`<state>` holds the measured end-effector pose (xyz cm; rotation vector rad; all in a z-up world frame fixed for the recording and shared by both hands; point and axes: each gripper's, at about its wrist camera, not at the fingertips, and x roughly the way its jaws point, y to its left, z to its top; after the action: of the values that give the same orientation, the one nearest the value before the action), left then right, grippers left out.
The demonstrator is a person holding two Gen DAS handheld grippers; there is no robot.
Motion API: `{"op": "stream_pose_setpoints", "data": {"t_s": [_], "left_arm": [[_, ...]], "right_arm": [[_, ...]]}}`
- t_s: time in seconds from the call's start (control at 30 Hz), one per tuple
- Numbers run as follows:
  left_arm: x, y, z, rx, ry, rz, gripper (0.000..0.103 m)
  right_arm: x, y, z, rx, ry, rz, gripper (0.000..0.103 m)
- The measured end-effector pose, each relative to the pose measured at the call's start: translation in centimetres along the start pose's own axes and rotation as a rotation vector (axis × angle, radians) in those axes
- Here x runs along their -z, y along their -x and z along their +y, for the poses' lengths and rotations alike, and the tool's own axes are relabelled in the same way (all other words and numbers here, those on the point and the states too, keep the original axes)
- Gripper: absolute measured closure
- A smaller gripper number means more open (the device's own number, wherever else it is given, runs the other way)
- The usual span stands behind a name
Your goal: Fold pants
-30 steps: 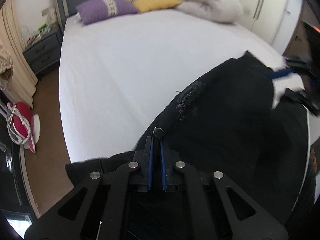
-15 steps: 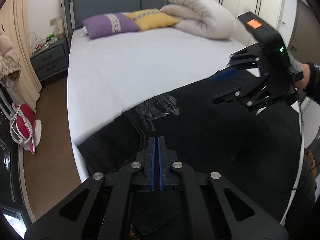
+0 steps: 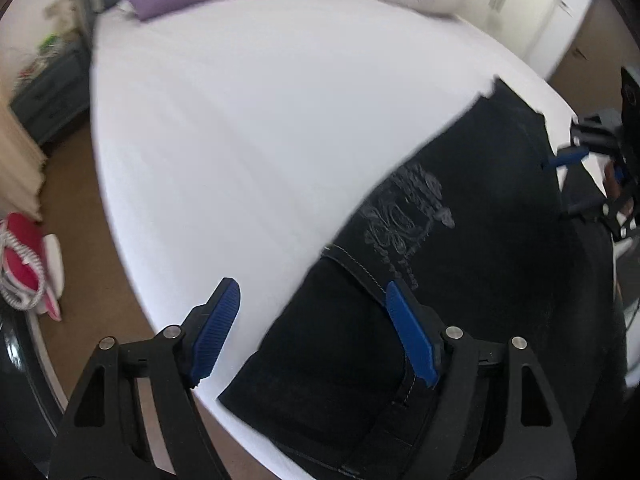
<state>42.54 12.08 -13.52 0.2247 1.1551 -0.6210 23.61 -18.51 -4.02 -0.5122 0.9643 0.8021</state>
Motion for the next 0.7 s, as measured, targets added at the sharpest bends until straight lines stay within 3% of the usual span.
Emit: {"op": "stream_pose_setpoints", "data": {"t_s": [0.1,0.17,0.2,0.23,0.27,0.3,0.37,0.43,0.7], "left_arm": [[-0.3,-2.5,0.5,0.006,0.014,0.096,0.028],[-0.5,-3.1,0.9,0.026,0.026,0.095,0.034],[-0.6,-3.0,1.0,0.034,0.028,0.088,0.041],[-0.7,-3.0,1.1,0.039,0.033,0.084,0.070],[-0.8,-3.0,1.2,0.031,0.038,0.090,0.081],[-0.8,-3.1,1.3,0.029,0.035,0.092,0.082],[-0.7,-3.0,0.6,0.012,0.011,0.095,0.097],[-0.5,-2.3,-0.3,-0.021,-0.019,0.065,0.099],[2.6,4.7,-6.0,-0.096,-0.079,-0.177,0.100]], "right_arm": [[0.7,0.1,-0.5,-0.002,-0.023,-0.004,0.058],[1.1,0.1,-0.7,-0.004,-0.036,-0.004,0.058],[1.1,0.2,-0.8,-0.006,-0.039,-0.005,0.058],[1.3,0.2,-0.9,-0.006,-0.042,-0.006,0.058],[1.4,0.2,-1.0,-0.005,-0.045,-0.006,0.058],[1.4,0.2,-1.1,-0.002,-0.046,-0.006,0.058],[1.3,0.3,-1.3,0.006,-0.050,-0.009,0.058],[0.9,0.5,-1.1,0.012,-0.038,-0.013,0.058],[-1.1,0.8,-0.2,0.045,0.049,-0.027,0.058]]}}
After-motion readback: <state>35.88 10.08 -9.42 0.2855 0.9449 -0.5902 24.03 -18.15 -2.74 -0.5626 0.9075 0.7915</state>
